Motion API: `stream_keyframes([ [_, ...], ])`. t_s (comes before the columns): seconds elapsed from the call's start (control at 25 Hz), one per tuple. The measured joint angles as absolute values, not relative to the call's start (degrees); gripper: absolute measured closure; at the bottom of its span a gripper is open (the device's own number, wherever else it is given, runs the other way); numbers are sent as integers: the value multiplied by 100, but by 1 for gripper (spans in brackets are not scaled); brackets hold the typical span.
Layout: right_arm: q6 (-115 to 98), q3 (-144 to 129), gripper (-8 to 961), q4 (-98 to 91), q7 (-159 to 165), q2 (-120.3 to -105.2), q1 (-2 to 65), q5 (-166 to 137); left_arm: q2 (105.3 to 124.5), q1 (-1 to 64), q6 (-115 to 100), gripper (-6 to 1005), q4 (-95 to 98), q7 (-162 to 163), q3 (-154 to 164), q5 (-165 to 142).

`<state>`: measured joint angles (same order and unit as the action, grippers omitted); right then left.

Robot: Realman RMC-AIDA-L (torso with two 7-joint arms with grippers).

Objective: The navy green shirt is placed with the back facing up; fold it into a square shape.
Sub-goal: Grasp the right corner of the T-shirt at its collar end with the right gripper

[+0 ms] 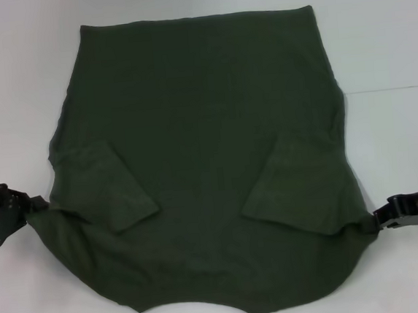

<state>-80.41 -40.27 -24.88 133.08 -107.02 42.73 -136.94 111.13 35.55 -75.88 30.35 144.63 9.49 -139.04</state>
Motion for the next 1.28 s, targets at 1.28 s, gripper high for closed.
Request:
stream_keyframes([
  [1.28,-8517,-4253,824,-2827,13538,-10478,4153,-14297,10999,3273,-8802,997,3496,14508,738,-13883],
])
